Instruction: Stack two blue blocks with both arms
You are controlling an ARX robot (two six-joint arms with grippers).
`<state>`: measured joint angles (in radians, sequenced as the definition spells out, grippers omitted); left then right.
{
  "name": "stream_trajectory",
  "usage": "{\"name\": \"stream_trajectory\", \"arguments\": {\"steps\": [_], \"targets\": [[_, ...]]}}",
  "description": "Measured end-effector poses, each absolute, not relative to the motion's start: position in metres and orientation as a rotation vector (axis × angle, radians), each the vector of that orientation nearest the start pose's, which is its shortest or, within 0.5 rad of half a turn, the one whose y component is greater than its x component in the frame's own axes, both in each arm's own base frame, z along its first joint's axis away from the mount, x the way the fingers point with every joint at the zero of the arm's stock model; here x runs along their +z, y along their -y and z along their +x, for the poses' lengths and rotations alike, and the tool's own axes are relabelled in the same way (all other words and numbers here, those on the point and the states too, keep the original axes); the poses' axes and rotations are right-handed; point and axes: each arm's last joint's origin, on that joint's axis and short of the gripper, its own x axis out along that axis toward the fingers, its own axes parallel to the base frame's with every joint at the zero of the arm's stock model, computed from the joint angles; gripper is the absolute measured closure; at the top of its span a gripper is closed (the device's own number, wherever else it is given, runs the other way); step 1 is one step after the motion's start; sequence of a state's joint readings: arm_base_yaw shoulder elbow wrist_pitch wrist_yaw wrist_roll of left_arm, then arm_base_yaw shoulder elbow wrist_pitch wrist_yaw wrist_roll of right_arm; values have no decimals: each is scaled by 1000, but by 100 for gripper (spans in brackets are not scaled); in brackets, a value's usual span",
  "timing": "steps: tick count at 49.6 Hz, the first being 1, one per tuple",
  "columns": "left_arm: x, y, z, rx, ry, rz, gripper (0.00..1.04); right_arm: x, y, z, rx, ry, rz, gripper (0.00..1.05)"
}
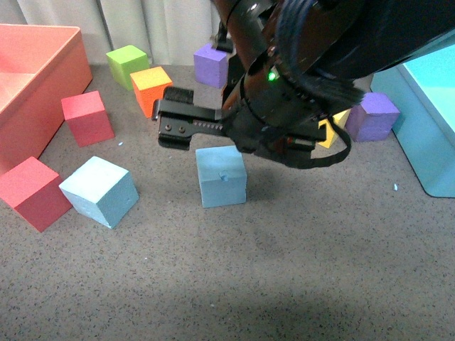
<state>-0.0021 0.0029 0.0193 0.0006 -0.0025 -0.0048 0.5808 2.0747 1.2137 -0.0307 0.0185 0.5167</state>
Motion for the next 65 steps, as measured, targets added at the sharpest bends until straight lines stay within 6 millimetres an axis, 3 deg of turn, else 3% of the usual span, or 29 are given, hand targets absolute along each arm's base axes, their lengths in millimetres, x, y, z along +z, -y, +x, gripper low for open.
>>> {"name": "stream_trajectory", "arguments": {"steps": [6, 20, 28, 32, 36, 39, 42, 45, 52, 65], "targets": [[170, 0, 97, 0, 17, -5, 7, 128, -208, 340, 214, -904, 181, 9], [170, 0, 97, 0, 17, -5, 7, 115, -159, 327, 43, -898, 120, 9], [170, 0, 97, 0, 17, -5, 7, 123, -122, 315, -70, -820, 92, 9], [170, 0, 97, 0, 17, -5, 7, 106, -108, 310, -61, -585, 31, 23], [170, 0, 97, 1, 16, -5, 7, 94, -87, 282, -2, -375, -23, 39], [170, 0, 97, 0, 16, -5, 7, 109, -78, 272, 9, -200, 5, 47], [170, 0, 97, 0, 17, -5, 7, 136, -66, 260, 7, -25, 27, 60], [170, 0, 97, 0, 17, -5, 7, 148, -54, 246, 2, 22, 24, 74], [170, 0, 97, 0, 17, -5, 7, 143, -36, 216, 5, -30, -3, 104], [170, 0, 97, 0, 17, -5, 7, 156, -19, 184, 3, -40, -4, 104]]}}
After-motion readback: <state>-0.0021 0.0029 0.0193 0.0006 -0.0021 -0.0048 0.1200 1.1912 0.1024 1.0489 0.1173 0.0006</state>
